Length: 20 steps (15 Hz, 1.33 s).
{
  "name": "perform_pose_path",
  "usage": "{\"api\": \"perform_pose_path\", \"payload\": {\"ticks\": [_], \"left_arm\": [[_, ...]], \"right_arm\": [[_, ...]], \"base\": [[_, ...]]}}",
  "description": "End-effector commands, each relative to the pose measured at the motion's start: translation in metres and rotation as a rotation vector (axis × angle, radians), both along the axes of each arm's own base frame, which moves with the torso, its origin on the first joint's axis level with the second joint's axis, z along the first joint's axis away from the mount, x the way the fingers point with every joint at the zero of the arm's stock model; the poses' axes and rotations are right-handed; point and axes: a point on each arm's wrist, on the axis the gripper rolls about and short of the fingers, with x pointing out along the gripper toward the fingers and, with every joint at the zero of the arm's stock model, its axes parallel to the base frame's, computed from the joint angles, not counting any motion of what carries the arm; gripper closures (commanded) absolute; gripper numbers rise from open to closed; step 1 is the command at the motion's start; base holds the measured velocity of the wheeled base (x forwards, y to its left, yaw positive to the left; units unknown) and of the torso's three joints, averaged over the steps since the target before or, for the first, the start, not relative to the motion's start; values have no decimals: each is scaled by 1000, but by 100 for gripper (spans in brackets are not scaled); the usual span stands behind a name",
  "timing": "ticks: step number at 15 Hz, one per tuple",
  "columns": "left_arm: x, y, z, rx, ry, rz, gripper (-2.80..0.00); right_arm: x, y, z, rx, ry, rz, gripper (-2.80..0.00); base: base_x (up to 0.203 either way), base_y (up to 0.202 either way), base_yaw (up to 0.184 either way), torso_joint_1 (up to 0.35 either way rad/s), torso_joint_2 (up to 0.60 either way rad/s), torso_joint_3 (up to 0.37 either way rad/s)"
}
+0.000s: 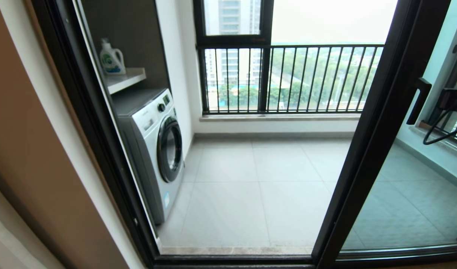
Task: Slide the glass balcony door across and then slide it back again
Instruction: Close the slid door
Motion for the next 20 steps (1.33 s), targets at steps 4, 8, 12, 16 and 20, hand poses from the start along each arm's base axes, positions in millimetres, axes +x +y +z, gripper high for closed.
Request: {"api": "perform_pose_path", "payload": {"ticks": [4,8,12,16,20], "left_arm": [[0,0,0,0,2,0,0],[0,0,0,0,2,0,0],[0,0,0,0,2,0,0],[0,0,0,0,2,0,0],[0,0,0,0,2,0,0]], "right_arm": [[17,29,-7,8,13,83,0],[24,42,-10,11,20,118,0],[29,61,-10,9,17,160,0],[31,76,-10,9,16,188,0],[33,86,-8,-1,-12,190,0]], "base": [[0,0,0,0,0,0],[0,0,0,0,0,0],[0,0,0,0,0,0],[0,0,0,0,0,0],[0,0,0,0,0,0]]}}
